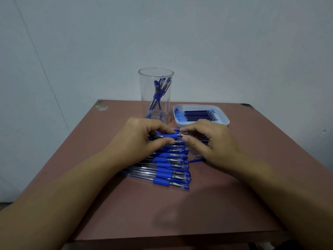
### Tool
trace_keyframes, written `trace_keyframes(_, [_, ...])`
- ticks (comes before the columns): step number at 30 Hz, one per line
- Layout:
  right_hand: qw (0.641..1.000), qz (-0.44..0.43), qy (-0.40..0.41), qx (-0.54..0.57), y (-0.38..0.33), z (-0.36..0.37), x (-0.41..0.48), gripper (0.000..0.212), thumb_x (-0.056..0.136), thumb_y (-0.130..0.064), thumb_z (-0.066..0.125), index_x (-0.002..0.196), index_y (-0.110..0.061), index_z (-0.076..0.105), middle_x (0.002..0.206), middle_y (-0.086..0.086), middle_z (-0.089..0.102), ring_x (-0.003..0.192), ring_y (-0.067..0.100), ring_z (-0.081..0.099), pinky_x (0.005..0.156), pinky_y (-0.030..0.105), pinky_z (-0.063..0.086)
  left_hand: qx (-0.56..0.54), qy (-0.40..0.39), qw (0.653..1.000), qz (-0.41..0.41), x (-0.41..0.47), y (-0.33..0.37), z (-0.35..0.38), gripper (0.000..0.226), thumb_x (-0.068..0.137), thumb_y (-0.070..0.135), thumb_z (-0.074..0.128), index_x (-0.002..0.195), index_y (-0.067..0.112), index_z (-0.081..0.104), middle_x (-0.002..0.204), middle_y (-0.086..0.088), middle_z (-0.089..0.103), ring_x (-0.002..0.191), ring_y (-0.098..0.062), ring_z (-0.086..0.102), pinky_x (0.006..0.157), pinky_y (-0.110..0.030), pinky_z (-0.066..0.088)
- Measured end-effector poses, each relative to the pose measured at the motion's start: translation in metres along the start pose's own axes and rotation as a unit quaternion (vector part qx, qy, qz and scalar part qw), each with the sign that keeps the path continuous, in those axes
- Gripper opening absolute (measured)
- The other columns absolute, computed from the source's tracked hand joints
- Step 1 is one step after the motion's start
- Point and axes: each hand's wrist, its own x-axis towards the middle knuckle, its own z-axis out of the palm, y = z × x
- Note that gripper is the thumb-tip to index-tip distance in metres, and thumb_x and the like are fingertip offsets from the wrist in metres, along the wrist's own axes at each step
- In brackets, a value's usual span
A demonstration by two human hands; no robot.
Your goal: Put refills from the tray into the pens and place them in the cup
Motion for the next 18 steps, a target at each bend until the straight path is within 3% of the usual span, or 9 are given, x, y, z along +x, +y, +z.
trace_keyframes(11, [1.000, 0.003, 0.003, 0.012, -0.0050, -0.0012, -0.0008, 0.016, 0.086, -0.022, 0.073, 0.100, -0.020, 0.068, 0.088, -0.010, 0.065, 0.082, 0.007, 0.060, 0.071, 0.023, 0.050, 0.000, 0.005, 1.000, 0.019, -0.0006, 0.0008, 0.0014, 0.019, 0.079, 0.032, 0.079, 0.097, 0.030, 0.076, 0.081, 0.026, 0.067, 0.071, -0.004, 0.064, 0.063, -0.014, 0.049])
trace_keyframes(18, [0.998, 0.041, 0.001, 0.046, -0.0057, -0.0002, 0.0000, 0.009, 0.087, -0.024, 0.070, 0.095, -0.019, 0.069, 0.083, -0.012, 0.065, 0.078, 0.009, 0.060, 0.068, 0.020, 0.049, 0.012, 0.013, 0.999, 0.040, 0.0001, 0.0041, 0.0026, 0.019, 0.079, 0.028, 0.079, 0.098, 0.027, 0.077, 0.081, 0.036, 0.059, 0.076, 0.007, 0.063, 0.067, -0.004, 0.044])
